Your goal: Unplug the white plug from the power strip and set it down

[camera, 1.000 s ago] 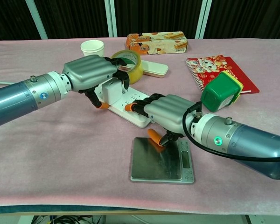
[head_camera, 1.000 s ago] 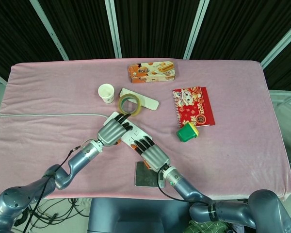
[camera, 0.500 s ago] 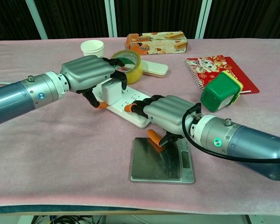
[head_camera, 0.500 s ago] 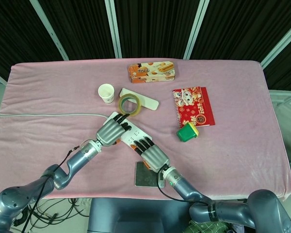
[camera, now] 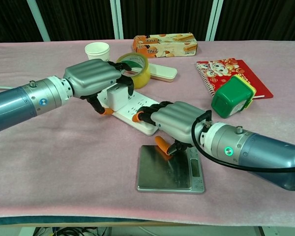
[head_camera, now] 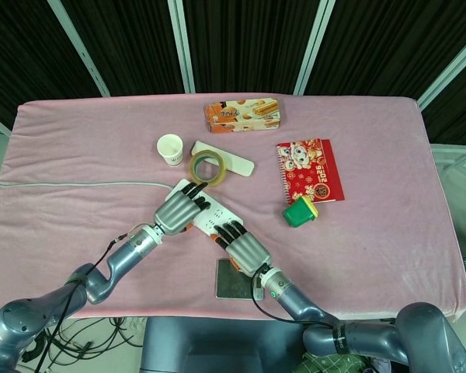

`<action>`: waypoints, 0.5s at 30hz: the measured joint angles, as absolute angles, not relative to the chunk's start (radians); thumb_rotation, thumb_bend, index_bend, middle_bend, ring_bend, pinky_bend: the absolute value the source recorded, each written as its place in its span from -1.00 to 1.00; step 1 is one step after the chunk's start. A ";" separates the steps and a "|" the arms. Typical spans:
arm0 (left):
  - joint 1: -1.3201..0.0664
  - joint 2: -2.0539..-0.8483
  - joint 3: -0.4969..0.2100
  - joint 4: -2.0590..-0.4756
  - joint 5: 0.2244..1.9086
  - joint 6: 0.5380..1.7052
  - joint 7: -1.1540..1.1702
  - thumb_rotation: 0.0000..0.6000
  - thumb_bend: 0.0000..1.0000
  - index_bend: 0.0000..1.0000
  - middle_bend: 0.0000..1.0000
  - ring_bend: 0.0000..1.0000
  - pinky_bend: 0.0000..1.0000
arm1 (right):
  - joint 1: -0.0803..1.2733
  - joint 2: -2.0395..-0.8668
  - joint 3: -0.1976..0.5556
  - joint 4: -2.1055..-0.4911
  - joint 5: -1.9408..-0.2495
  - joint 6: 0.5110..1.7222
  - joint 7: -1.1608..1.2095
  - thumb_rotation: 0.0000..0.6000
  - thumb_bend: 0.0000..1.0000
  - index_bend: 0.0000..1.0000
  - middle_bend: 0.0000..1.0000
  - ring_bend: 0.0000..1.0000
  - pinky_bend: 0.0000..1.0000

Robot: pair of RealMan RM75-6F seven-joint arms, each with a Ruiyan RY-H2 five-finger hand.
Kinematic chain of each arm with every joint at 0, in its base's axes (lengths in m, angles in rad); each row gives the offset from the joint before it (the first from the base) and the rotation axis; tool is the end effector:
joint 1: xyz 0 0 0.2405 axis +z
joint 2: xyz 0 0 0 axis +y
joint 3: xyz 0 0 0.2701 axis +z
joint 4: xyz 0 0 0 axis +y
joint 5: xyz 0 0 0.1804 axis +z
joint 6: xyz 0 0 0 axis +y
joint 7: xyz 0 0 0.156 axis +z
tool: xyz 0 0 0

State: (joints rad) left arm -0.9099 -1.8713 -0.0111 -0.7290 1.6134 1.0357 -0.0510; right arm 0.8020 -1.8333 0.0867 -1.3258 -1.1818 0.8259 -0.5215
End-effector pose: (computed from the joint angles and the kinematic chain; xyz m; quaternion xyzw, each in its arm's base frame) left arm -0.1305 0.3894 -0.0637 -0.8365 -0.1536 -0.3869 0.3563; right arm -0.1173 -0.3066 -0.1066 0.8495 -0.3004 0.3025 0.3109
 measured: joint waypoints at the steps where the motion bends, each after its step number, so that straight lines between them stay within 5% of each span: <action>1: -0.910 -1.872 -0.011 -0.728 1.613 1.036 -0.051 1.00 -0.39 -0.25 -0.20 -0.87 -0.63 | 0.802 -1.833 0.087 -1.326 -1.181 0.826 -0.522 1.00 0.18 -0.61 -0.51 -0.51 -0.69; 7: -0.911 -1.874 -0.012 -0.725 1.612 1.032 -0.049 1.00 -0.39 -0.19 -0.15 -0.87 -0.63 | 0.803 -1.829 0.088 -1.331 -1.175 0.827 -0.523 1.00 0.18 -0.61 -0.49 -0.50 -0.68; 15: -0.921 -1.868 -0.027 -0.734 1.598 1.017 -0.062 1.00 -0.12 -0.14 -0.13 -0.87 -0.63 | 0.803 -1.825 0.086 -1.330 -1.176 0.830 -0.522 1.00 0.18 -0.61 -0.50 -0.50 -0.68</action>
State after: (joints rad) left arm -0.9211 -1.8679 -0.0269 -0.7340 1.5983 1.0166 -0.0624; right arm 0.8030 -1.8246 0.0862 -1.3305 -1.1757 0.8298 -0.5222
